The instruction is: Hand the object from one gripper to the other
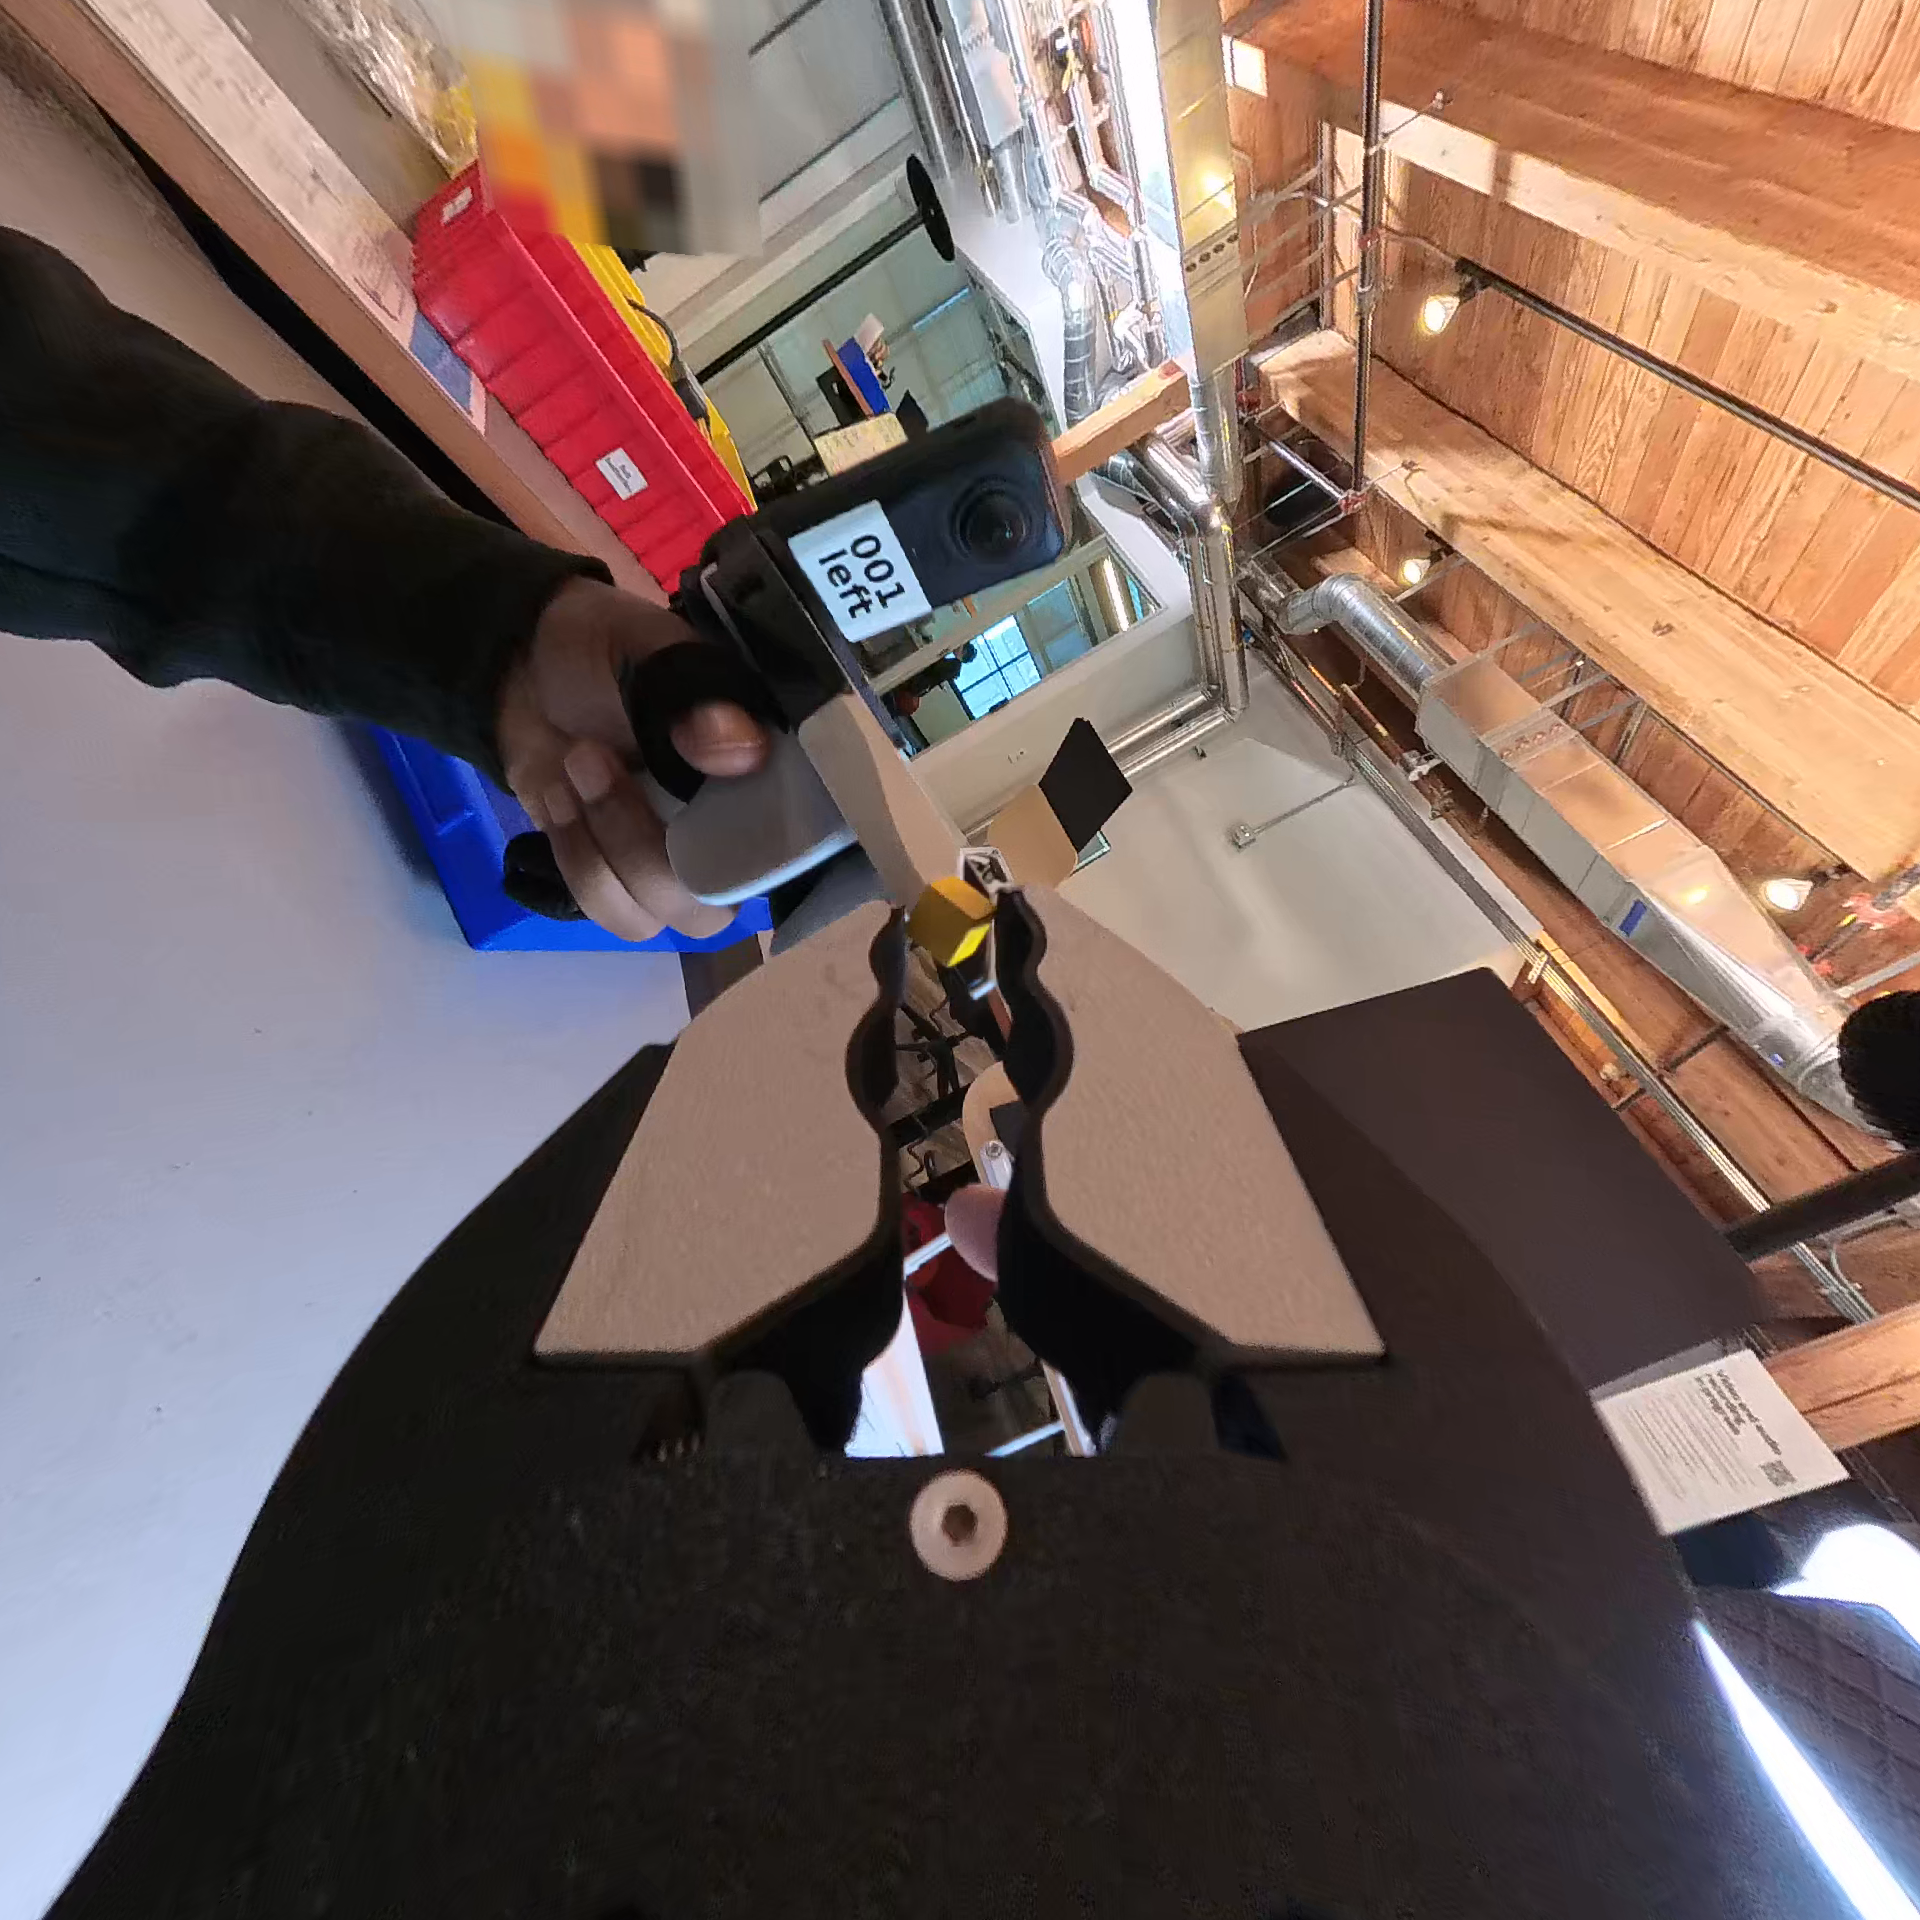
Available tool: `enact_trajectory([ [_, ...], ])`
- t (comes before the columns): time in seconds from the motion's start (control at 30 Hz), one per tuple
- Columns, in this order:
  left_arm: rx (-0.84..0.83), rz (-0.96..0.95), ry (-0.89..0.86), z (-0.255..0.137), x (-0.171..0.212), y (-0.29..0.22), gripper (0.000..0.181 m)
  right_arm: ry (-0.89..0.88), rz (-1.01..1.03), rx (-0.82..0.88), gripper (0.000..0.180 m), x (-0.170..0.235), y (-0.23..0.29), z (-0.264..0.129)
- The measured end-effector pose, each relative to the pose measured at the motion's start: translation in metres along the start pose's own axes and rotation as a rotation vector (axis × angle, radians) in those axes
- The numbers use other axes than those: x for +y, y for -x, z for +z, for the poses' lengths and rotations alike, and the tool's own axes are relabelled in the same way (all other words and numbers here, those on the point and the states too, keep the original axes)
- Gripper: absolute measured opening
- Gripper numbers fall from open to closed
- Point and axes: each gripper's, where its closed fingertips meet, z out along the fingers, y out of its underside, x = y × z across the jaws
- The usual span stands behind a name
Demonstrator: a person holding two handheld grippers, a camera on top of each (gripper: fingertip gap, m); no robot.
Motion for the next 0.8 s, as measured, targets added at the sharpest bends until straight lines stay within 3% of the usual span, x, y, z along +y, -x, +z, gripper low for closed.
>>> enact_trajectory([
  [0.27,0.025,-0.012,0.035,0.006,0.001,-0.011,0.03,0.098,-0.042,0.022,0.016,0.019,0.001,0.006],
  [0.47,-0.045,0.06,0.066,0.007,0.003,-0.005,0.011,0.107,-0.037,0.027,0.016,0.022,0.0,0.006],
  [0.67,-0.035,0.105,0.089,0.006,0.003,-0.008,0.011,0.082,0.003,0.009,0.016,0.019,0.001,0.007],
  [0.8,-0.015,0.127,0.065,0.004,0.002,-0.01,0.011,0.037,0.206,-0.06,0.017,0.016,0.002,0.005],
])
